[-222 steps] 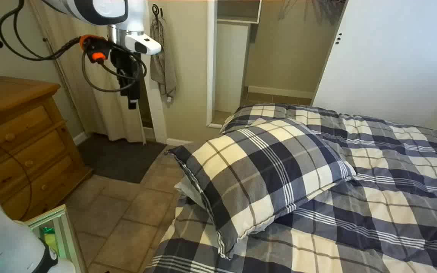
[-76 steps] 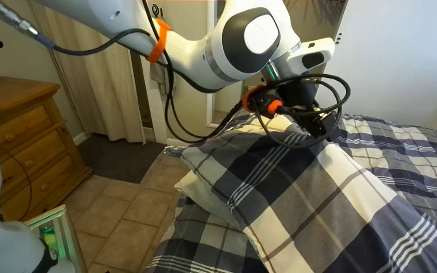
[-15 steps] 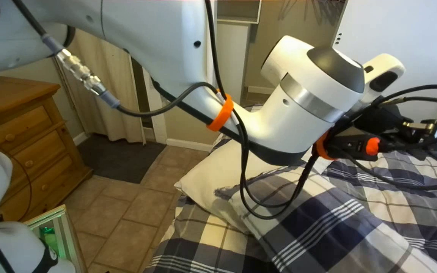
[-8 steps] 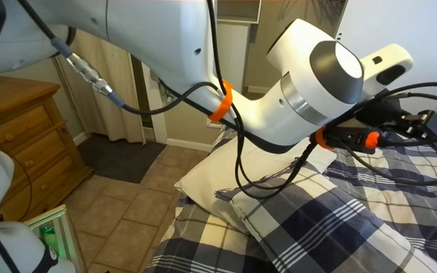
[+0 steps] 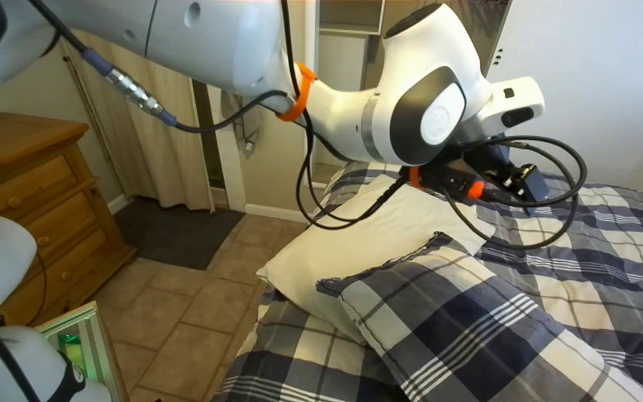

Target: Move the top pillow to the right, then move the white pillow to the left

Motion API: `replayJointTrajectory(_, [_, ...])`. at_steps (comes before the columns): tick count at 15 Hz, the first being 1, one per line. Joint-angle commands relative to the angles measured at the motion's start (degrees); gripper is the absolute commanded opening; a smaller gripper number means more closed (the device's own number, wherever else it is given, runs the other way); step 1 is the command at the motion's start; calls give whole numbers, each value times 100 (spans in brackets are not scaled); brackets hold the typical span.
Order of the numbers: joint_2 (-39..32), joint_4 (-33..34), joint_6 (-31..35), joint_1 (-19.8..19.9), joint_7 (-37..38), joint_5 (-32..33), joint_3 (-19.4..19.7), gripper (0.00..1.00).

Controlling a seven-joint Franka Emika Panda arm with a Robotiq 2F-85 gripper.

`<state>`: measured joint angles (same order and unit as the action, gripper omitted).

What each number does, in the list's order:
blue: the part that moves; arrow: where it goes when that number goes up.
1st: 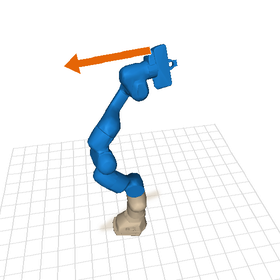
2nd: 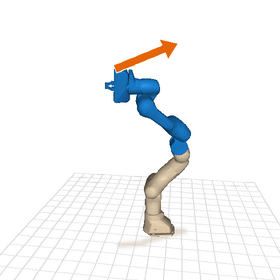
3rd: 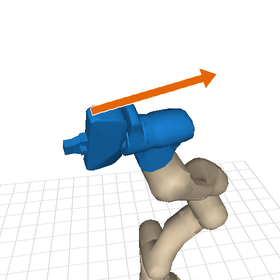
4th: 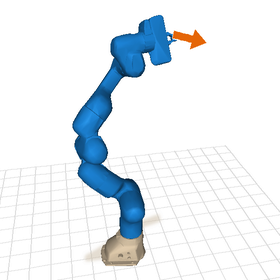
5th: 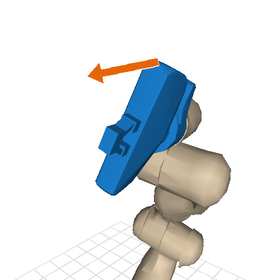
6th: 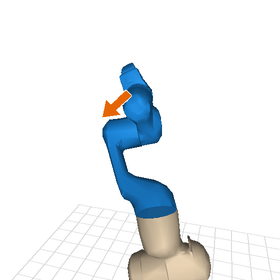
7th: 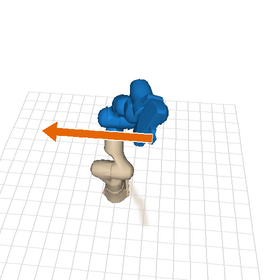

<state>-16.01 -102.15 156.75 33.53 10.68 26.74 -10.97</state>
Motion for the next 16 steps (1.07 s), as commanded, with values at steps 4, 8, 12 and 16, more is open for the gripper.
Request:
replayJointTrajectory(4, [173, 282, -1919, -1018, -1337, -1792, 668, 100])
replayJointTrajectory(8, [-118, 526, -2282, -1831, -1152, -1507, 1300, 100])
replayJointTrajectory(12, [-538, 707, -2377, -2420, -1068, -1323, 1508, 100])
replayJointTrajectory(16, [-1038, 897, -2368, -2834, -1188, -1444, 1422, 100])
